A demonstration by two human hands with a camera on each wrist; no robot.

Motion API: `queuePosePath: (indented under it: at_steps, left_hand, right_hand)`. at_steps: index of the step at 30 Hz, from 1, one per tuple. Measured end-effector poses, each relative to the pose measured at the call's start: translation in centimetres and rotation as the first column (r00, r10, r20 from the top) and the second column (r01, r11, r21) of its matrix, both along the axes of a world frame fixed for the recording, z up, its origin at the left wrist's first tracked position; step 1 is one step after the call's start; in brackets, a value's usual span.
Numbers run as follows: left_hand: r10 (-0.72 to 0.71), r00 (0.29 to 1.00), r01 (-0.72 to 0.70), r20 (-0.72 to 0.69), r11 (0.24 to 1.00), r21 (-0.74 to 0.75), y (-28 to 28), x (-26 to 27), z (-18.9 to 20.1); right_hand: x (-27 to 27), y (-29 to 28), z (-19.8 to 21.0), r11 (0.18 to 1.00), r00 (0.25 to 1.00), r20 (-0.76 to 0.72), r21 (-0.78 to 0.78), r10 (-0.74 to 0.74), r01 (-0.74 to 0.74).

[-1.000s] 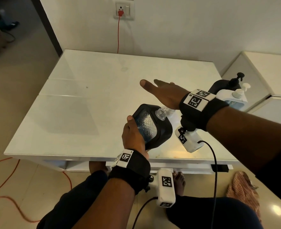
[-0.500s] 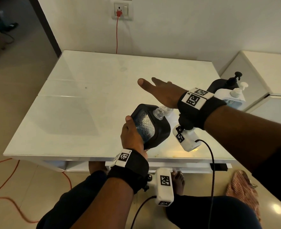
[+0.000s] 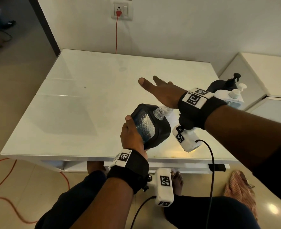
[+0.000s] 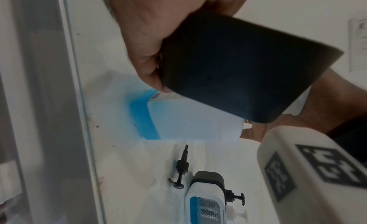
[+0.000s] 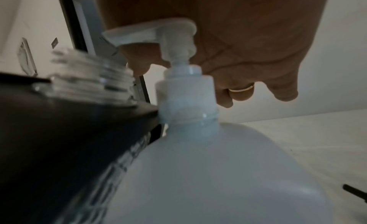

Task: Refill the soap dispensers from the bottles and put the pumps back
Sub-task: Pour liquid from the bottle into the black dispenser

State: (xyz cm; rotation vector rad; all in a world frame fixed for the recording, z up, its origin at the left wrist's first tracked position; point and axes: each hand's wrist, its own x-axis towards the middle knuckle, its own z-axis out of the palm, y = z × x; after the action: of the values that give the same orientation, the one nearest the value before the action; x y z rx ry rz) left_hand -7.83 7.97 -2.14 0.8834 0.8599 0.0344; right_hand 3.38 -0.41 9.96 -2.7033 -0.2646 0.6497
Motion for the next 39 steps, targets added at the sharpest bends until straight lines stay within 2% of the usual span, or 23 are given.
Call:
queuePosePath:
  at_steps: [5, 13, 17, 24, 29, 39]
  left_hand:
    - [-0.006, 1.0, 0.006, 0.004, 1.0, -0.014, 0.0, 0.0, -0.1]
    - [0.007, 1.0, -0.007, -0.024, 1.0, 0.02, 0.1, 0.0, -0.2]
    - [0.005, 1.0, -0.005, -0.004, 1.0, 0.012, 0.0, 0.0, -0.2]
    - [0.004, 1.0, -0.003, -0.013, 0.994, 0.105, 0.3, -0.2, 0.0]
    - [0.022, 1.0, -0.021, -0.004, 0.995, 0.094, 0.2, -0.3, 0.2]
    - [0.022, 1.0, -0.023, 0.016, 0.997, 0.071, 0.1, -0.4, -0.2]
  right_hand:
    - [-0.2, 0.1, -0.6, 1.0, 0.999, 0.032, -0.029, 0.0, 0.001]
    - [-0.1, 0.1, 0.2, 1.0, 1.0, -0.012, -0.009, -0.01, 0.009]
    - [-0.6, 0.4, 0.0, 0.999, 0.999, 0.04, -0.036, -0.008, 0.01]
    - [-0.6, 0.8, -0.3, 0.994, 0.997, 0.074, -0.109, 0.017, -0.008]
    - [-0.4, 0.6, 0.5, 1.0, 1.0, -0.012, -0.029, 0.001, -0.001]
    - [-0.8, 0.4, -0.2, 0.999, 1.0, 0.004, 0.016, -0.03, 0.03]
